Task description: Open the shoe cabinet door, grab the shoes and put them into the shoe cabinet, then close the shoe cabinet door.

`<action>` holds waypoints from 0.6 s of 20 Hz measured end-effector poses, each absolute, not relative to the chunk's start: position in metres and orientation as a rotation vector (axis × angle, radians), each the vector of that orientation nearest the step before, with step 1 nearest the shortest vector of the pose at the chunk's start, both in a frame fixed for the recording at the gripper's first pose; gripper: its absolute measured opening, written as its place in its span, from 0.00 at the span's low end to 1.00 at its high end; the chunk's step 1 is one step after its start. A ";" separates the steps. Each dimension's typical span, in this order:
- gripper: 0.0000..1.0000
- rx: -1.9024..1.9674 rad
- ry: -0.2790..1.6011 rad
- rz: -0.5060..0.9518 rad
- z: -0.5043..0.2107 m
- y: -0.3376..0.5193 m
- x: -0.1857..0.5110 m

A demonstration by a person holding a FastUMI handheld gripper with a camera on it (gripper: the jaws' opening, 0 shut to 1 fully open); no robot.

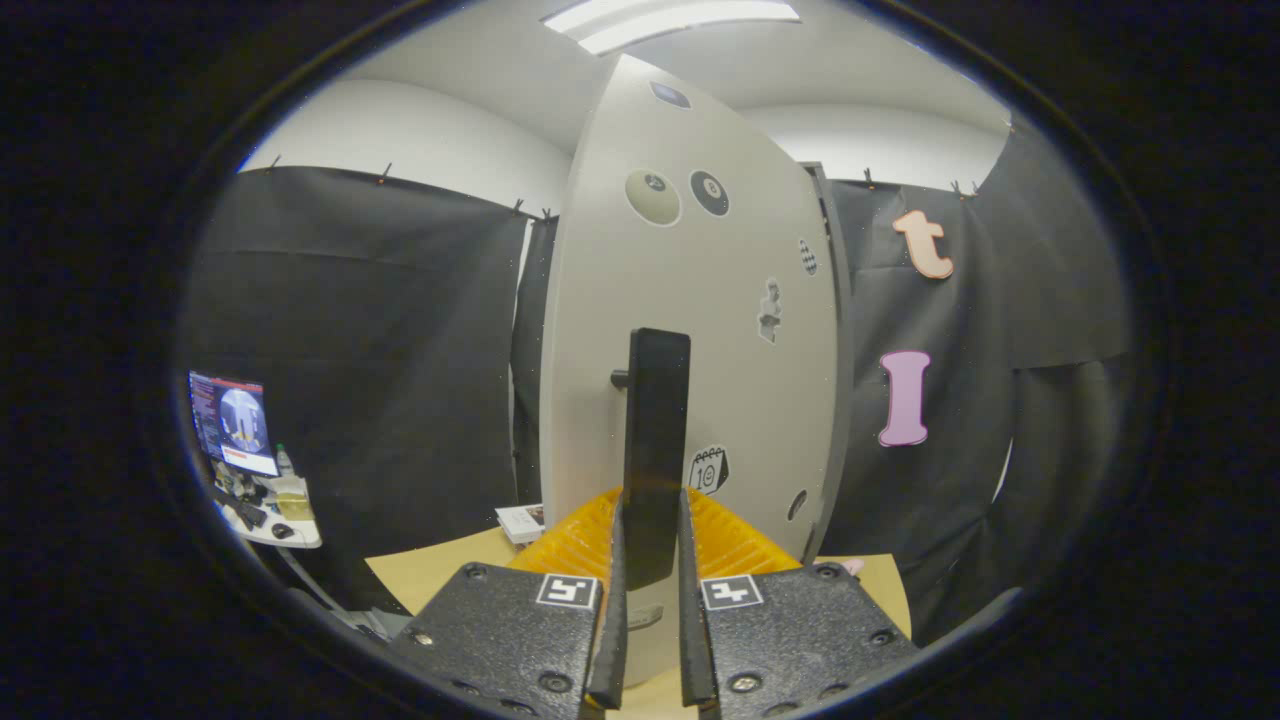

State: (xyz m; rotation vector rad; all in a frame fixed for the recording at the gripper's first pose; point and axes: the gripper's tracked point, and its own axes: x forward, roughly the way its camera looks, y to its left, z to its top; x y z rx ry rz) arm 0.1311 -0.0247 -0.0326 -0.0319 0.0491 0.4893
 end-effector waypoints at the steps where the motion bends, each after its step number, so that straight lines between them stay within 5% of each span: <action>1: 0.24 -0.030 0.042 0.479 -0.034 -0.030 0.133; 5: 0.24 -0.046 0.006 0.381 -0.033 -0.056 0.135; 12: 0.16 -0.082 -0.099 -0.084 -0.028 -0.173 0.130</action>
